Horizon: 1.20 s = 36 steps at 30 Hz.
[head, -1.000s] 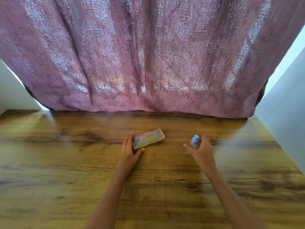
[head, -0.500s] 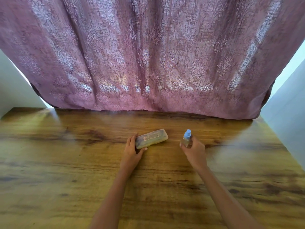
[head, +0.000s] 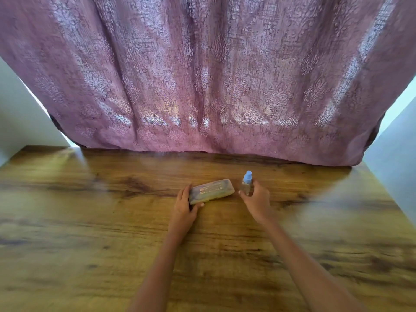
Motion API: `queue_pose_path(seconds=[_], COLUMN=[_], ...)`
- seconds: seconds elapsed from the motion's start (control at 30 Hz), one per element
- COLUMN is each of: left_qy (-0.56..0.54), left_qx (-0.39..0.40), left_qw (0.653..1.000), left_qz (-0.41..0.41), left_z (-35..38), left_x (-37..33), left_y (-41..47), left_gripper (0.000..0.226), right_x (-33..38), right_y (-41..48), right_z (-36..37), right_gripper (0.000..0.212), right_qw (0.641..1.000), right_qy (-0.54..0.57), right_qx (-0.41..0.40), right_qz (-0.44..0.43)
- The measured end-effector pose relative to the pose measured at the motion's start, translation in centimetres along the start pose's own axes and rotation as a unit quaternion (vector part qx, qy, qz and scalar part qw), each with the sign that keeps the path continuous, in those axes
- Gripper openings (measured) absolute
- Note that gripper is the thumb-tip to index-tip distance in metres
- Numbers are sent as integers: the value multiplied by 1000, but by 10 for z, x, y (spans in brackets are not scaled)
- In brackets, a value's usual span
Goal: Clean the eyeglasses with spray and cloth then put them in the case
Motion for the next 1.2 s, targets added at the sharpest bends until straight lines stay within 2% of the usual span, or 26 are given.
queue_pose_path(seconds=[0.1, 0.27, 0.47, 0.9, 1.0, 1.13, 1.2], left_qy=[-3, -14, 5, -29, -37, -55, -67], left_qx=[11, 60, 119, 120, 132, 156, 131], left_qw=[1000, 998, 993, 992, 990, 985, 987], left_qz=[-2, -11, -17, -14, -22, -56, -64], left_z=[0, 2, 14, 21, 22, 20, 15], left_x=[2, 6, 2, 1, -1, 4, 3], left_y=[2, 13, 28, 43, 41, 40, 27], left_gripper=[65, 62, 63, 65, 71, 95, 101], right_x=[-3, -5, -8, -15, -13, -11, -16], right_y=[1, 3, 6, 4, 2, -6, -20], right_z=[2, -9, -19, -22, -22, -24, -23], right_gripper=[37, 31, 40, 32, 38, 50, 54], right_qw=[1000, 1000, 999, 998, 998, 997, 995], right_qy=[-7, 0, 5, 14, 16, 27, 5], right_qx=[9, -28, -50, -52, -51, -44, -74], right_qz=[13, 11, 18, 33, 40, 54, 61])
Point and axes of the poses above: each hand's wrist, its own y-axis towards the middle knuckle, its own z-axis out of the palm, x = y × z, the point moved 8 cm from there along y, towards the middle knuckle, and after that the axes turned 1 degree about x, right-handed, at the moved point
